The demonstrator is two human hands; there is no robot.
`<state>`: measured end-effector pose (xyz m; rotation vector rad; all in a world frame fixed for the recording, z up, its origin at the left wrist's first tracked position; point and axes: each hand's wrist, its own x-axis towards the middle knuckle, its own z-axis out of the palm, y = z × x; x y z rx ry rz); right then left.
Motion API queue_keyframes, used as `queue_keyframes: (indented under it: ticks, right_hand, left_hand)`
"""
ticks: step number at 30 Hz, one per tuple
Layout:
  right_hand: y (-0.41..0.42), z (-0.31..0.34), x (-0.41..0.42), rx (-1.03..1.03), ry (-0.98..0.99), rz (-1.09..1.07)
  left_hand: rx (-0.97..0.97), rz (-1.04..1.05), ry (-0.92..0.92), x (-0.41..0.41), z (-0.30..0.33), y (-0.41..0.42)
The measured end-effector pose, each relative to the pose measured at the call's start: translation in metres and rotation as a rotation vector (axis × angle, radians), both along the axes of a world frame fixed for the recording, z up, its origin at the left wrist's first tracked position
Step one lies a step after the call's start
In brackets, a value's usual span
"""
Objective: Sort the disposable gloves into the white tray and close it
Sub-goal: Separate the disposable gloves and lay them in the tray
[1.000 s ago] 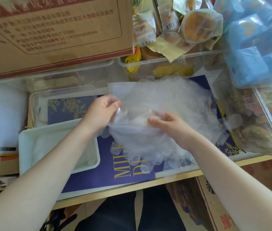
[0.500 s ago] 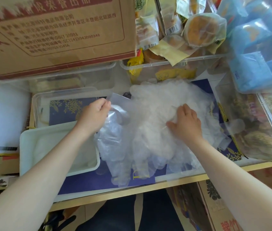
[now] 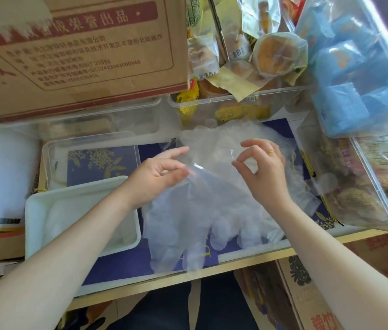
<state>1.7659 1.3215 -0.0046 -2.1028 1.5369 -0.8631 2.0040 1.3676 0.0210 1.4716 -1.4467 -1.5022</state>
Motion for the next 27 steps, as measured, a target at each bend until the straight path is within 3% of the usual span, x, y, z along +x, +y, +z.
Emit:
queue_keyframes:
  ticks: [4,9,13,15,19,21,27]
  right_hand:
    - [0.011,0.024,0.005,-0.086,0.088,0.199]
    - [0.014,0.041,0.010,-0.037,0.145,0.425]
    - [0.018,0.049,0.010,-0.030,0.081,0.331]
    - [0.018,0.051,0.007,0.084,0.010,0.156]
    - [0.021,0.052,-0.001,0.610,-0.366,-0.211]
    - [0.019,0.050,-0.005,0.717,-0.441,-0.187]
    - [0.009,0.065,-0.008,0.785,-0.679,0.002]
  left_hand:
    - [-0.032,-0.119,0.002,-0.009,0.020,-0.001]
    - [-0.117,-0.273,-0.085,-0.018,0.040,-0.002]
    - [-0.232,-0.278,-0.206,-0.012,0.031,-0.006]
    - [-0.241,-0.168,-0.146,-0.007,0.027,-0.005]
    - [-0.174,-0.041,-0.041,0.001,0.030,0.002]
    - [-0.126,-0.009,0.007,0.003,0.030,0.004]
    - [-0.012,0.149,0.125,-0.009,0.034,0.004]
